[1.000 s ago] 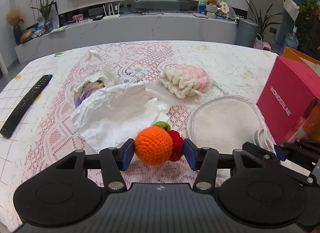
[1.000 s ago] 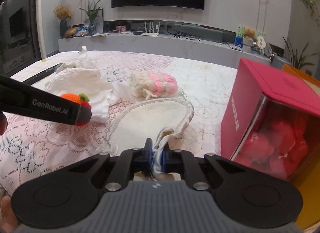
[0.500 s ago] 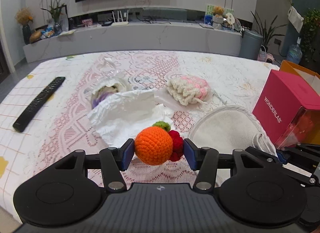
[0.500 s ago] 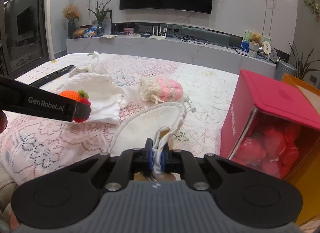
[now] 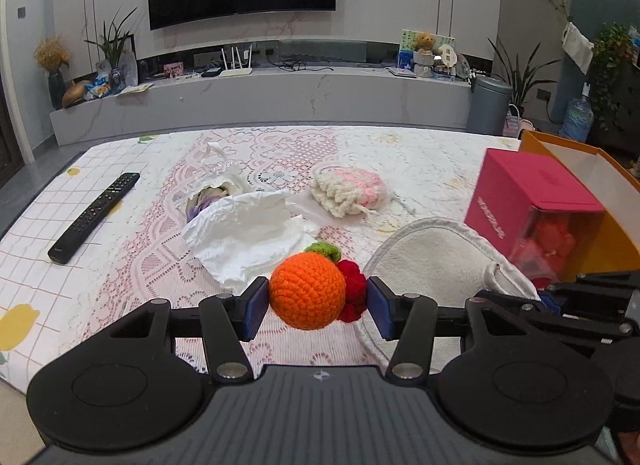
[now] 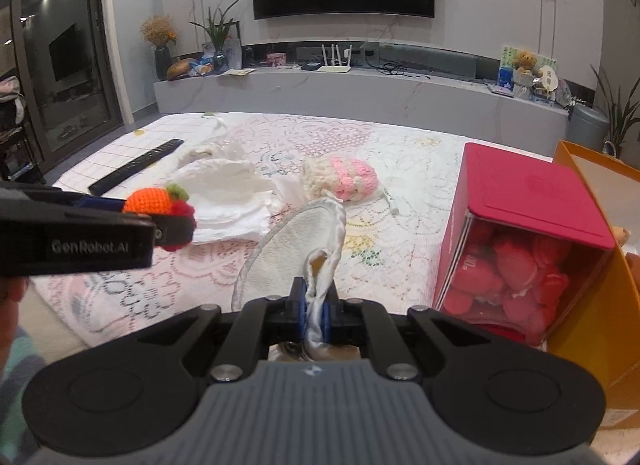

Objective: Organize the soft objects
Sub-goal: 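Carry the crocheted fruit and cloth pad into the orange shoebox and release both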

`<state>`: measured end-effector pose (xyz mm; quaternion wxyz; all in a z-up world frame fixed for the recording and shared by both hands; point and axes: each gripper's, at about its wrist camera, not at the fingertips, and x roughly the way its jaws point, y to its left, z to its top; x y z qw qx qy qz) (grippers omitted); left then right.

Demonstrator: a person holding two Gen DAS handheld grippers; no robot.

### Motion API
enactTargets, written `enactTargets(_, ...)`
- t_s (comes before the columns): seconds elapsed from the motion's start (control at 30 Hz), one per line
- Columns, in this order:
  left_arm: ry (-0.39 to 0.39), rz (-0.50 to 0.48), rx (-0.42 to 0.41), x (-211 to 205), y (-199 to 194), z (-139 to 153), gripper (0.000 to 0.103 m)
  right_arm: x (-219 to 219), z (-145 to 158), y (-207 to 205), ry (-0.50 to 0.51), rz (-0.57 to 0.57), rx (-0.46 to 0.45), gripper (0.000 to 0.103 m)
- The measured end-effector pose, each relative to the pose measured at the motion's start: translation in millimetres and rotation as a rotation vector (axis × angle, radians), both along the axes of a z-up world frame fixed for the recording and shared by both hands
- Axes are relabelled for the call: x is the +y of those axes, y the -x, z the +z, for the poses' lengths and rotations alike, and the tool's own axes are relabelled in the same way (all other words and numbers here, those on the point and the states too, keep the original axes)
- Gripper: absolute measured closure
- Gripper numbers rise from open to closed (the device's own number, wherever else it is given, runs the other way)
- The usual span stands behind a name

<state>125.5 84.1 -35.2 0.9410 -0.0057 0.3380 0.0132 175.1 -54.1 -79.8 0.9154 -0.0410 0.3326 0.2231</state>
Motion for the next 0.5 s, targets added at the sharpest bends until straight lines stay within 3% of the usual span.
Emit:
enactTargets(0.2,0.007,-0.039,0.016,-15,13,13,0.043,-19,24,13,-0.011,0.042,0.022,0.098)
enactTargets(0.5,-0.011,-0.148,0.029,-62,20,38,0.043,-58,64,21,0.063,0.052,0.03,0.098)
